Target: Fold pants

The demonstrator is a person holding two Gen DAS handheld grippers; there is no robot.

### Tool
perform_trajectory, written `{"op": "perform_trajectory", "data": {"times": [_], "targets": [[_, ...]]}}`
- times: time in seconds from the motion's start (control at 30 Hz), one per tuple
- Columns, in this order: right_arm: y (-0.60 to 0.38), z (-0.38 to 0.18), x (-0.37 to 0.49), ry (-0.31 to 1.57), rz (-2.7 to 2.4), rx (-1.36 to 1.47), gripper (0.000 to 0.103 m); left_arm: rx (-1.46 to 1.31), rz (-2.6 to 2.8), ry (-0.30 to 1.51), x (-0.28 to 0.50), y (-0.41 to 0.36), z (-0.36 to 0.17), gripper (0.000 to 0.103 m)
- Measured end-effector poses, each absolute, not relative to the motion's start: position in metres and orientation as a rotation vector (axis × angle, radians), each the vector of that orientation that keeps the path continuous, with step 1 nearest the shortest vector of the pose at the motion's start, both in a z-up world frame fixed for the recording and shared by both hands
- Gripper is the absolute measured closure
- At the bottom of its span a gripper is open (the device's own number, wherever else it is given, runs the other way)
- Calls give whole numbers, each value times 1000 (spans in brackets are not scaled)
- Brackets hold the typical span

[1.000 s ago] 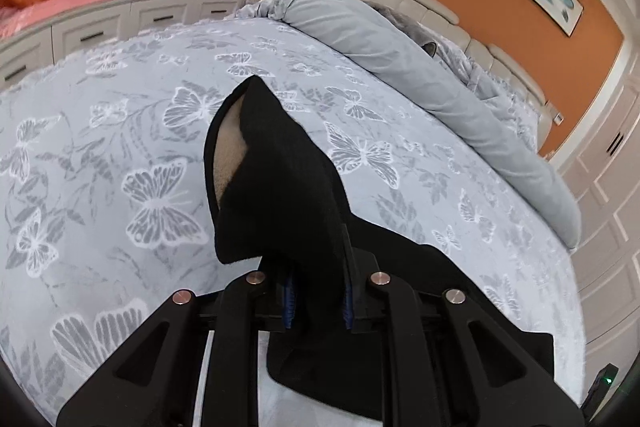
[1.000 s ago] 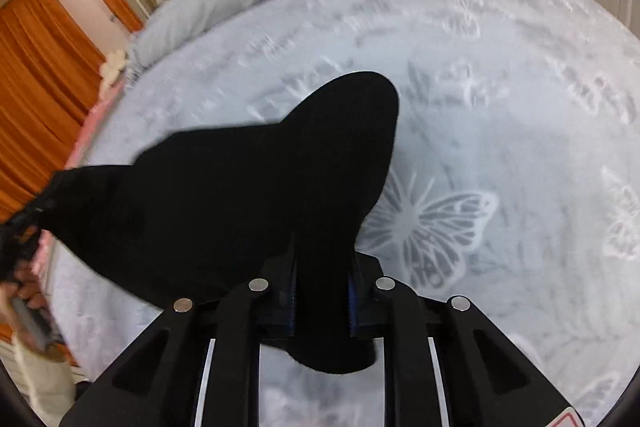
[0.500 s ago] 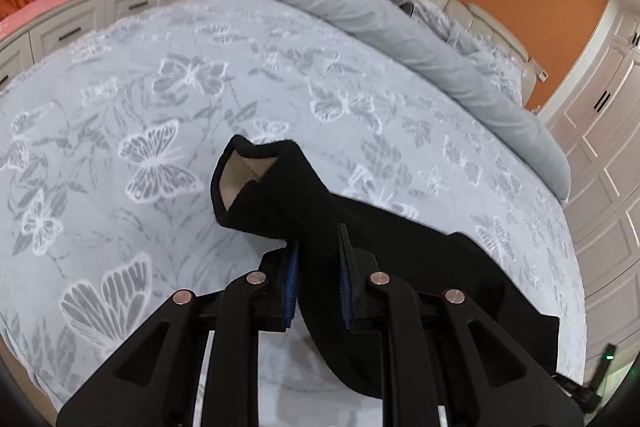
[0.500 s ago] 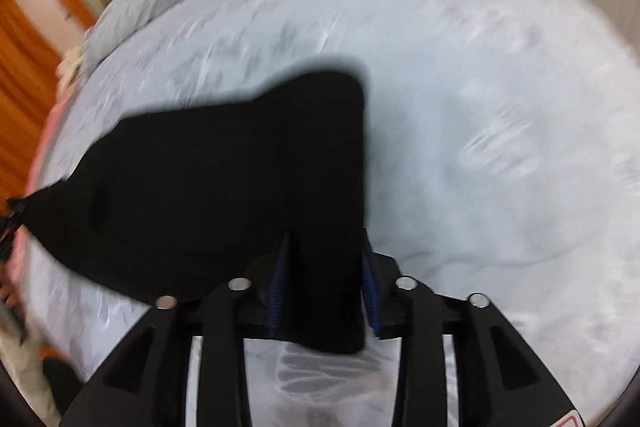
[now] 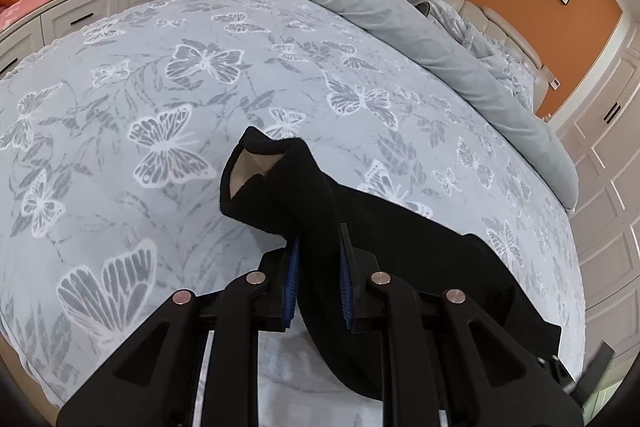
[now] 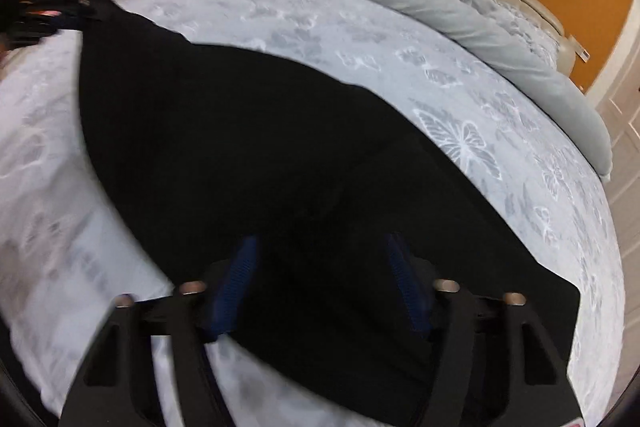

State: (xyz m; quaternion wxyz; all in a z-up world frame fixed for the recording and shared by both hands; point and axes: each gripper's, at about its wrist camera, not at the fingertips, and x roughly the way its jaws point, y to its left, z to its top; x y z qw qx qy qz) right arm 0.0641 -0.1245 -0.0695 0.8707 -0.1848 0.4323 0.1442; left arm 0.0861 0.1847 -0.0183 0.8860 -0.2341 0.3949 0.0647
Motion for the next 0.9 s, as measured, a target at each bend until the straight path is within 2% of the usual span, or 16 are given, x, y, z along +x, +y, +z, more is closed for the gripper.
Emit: {"op": "perform_trajectory", "data": {"times": [0.03, 0.07, 0.23, 0.3, 0.4, 0.5, 0.53, 0.6, 0.77, 0.9], "targets": [[-127, -74, 73, 949, 307, -331, 86, -483, 131, 829, 87, 186, -20, 86], [-132, -73, 77, 957, 295, -276, 90, -482, 125, 835, 88, 187, -22, 86], [-119, -35, 74, 875, 338, -186, 91, -506, 96, 849, 87, 196, -25, 86], [-101, -41, 79, 891, 393, -170, 90, -504, 91, 849, 86, 196, -25, 86], [-87, -79, 92, 991, 373, -231, 86, -502, 93, 853, 85, 195, -26, 86], [-97, -49, 87, 924, 384, -205, 76, -507, 89, 851, 83, 196, -25, 86], [-109, -32, 82, 882, 379, -169, 60, -508, 86, 847, 83, 195, -26, 87], [-152, 2, 70, 780, 327, -43, 40, -518, 67, 828, 81, 193, -22, 87], [-269, 20, 75, 714, 59, 181, 37, -374, -33, 721, 75, 138, 22, 90], [-345, 5, 69, 733, -88, 314, 37, -230, -237, 642, 56, 35, 67, 90]]}}
